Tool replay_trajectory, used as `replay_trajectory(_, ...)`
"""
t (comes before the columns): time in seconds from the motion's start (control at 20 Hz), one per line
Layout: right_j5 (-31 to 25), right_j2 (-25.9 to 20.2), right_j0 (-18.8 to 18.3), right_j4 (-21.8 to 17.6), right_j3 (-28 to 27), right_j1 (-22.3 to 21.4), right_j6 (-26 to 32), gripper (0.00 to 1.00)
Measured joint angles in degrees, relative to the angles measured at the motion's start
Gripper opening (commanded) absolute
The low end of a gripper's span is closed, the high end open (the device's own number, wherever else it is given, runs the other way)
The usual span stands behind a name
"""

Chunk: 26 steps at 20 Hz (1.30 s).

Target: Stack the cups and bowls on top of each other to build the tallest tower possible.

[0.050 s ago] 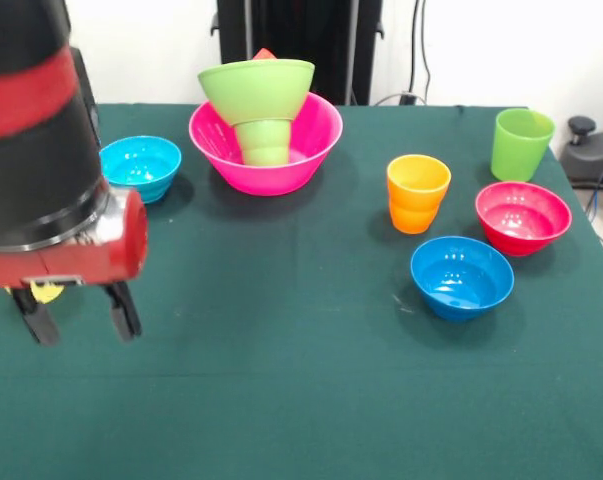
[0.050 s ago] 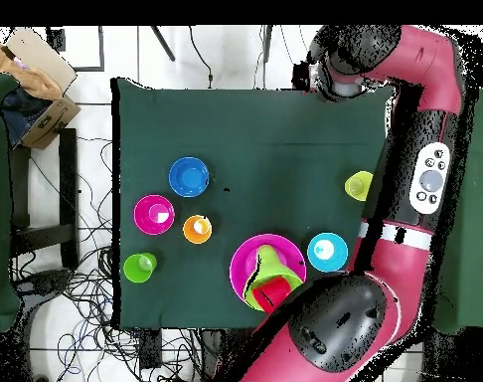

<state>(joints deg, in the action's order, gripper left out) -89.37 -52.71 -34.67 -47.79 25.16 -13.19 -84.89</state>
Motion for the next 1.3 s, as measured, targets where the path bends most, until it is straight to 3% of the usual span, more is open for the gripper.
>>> replay_trajectory(0.6, -2.0, 0.0, 1.63, 2.05, -0.51, -3.0, 0.0, 1.0)
replay_trajectory(1.3, -2.68, 0.0, 3.15, 1.95, -1.63, -3.06, 0.0, 1.0)
